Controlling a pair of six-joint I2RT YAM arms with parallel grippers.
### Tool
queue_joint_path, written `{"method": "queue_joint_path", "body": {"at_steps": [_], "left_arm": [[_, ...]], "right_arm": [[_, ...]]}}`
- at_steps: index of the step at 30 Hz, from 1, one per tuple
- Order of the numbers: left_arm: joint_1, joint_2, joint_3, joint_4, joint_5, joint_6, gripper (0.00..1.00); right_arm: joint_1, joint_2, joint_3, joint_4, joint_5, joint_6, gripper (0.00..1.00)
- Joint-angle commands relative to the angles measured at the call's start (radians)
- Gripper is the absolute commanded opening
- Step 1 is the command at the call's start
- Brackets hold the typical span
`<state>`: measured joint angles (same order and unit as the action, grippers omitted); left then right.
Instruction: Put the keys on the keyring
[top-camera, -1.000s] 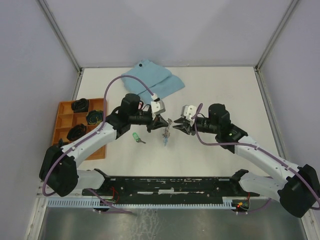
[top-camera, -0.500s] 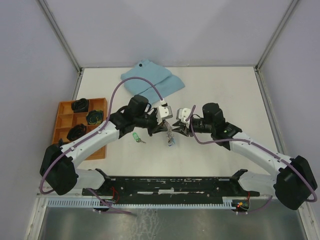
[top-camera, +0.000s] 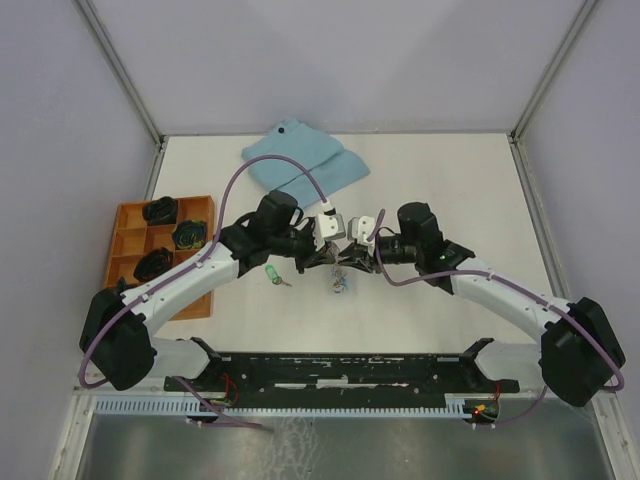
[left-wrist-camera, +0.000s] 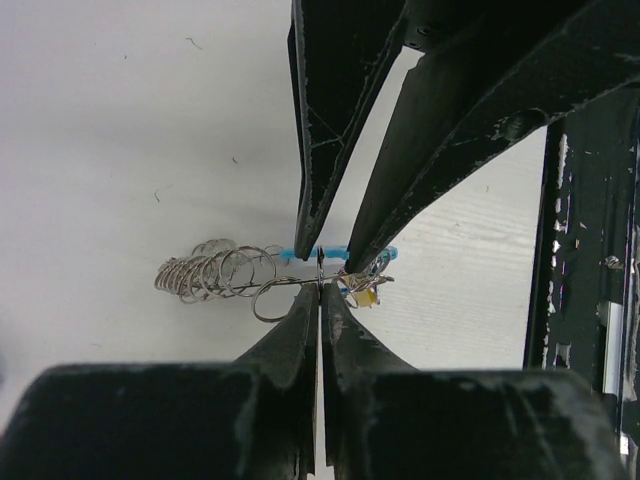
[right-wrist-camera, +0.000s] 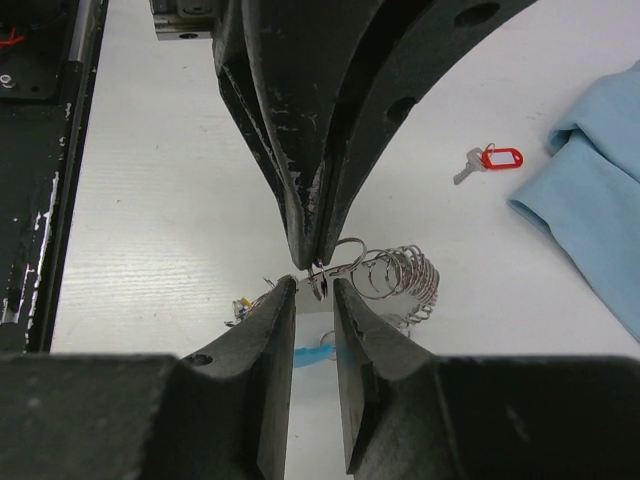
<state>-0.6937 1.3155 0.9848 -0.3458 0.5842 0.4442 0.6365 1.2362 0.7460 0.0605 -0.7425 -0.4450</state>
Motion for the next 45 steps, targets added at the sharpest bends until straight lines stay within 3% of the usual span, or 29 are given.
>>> {"method": "queue_joint_path", "body": {"at_steps": [1, 10, 15, 18, 28, 33, 39, 45], "left_arm": [[-0.006, -0.033, 0.023, 0.041, 0.049, 0.049, 0.03], [-0.007, -0.048, 0.015, 0.048, 0.070, 0.058, 0.03], [-0.006, -0.058, 0.004, 0.059, 0.076, 0.059, 0.03], [-0.007, -0.071, -0.021, 0.093, 0.046, 0.040, 0.03], [-0.007, -0.172, -0.251, 0.488, -0.318, -0.291, 0.42], [-0.007, -0.253, -0.351, 0.575, -0.529, -0.480, 0.62], [-0.005, -0.341, -0.422, 0.450, -0.774, -0.734, 0.80], [0.040, -0.318, -0.414, 0.206, -0.888, -0.945, 0.86]], "right_arm": [[-0.004, 0.012, 0.056, 0.039, -0.044, -0.011, 0.28], [-0.004, 0.030, 0.073, -0.013, -0.057, -0.030, 0.15], [-0.004, 0.030, 0.073, -0.042, -0.044, -0.049, 0.02], [-0.004, 0.018, 0.072, -0.062, -0.018, -0.062, 0.01], [-0.006, -0.040, 0.039, -0.062, 0.056, -0.044, 0.01], [-0.006, -0.062, 0.028, -0.042, 0.062, -0.025, 0.01], [-0.007, -0.085, 0.012, -0.022, 0.059, -0.037, 0.01], [-0.006, -0.095, -0.005, -0.024, 0.009, -0.149, 0.01]]}}
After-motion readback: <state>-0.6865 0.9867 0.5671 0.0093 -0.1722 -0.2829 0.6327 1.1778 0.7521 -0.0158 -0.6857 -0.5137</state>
